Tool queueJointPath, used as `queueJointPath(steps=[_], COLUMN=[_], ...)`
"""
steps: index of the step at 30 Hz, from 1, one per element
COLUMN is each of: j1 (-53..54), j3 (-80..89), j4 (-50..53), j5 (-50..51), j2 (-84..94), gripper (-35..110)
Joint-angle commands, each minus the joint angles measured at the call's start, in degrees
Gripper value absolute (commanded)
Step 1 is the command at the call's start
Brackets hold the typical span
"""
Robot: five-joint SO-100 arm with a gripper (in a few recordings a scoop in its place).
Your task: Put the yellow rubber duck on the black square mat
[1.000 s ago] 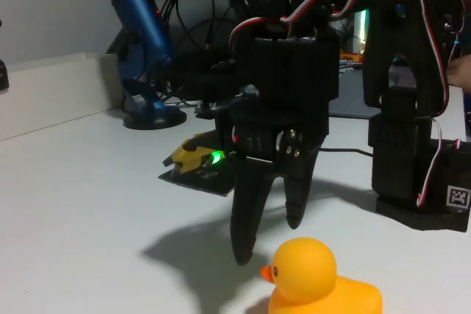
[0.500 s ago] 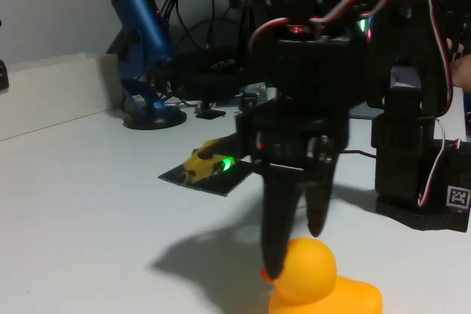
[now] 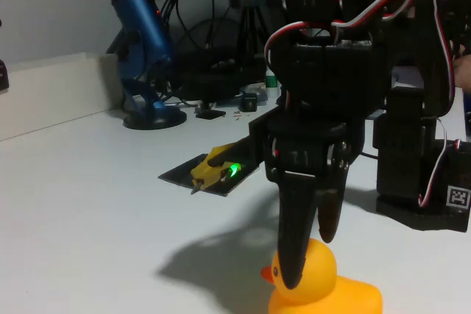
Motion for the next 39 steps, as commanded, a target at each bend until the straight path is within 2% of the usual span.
queueJointPath(steps=[1, 11, 35, 39], j1=[-1.93, -2.02, -2.20, -5.45], j3=[-1.49, 2.72, 2.81, 2.11], j4=[0.53, 0.18, 0.26, -0.44], j5=[-1.58, -5.27, -5.45, -5.45], j2=[1.41, 1.58, 1.58, 1.93], gripper=[34, 34, 33, 33])
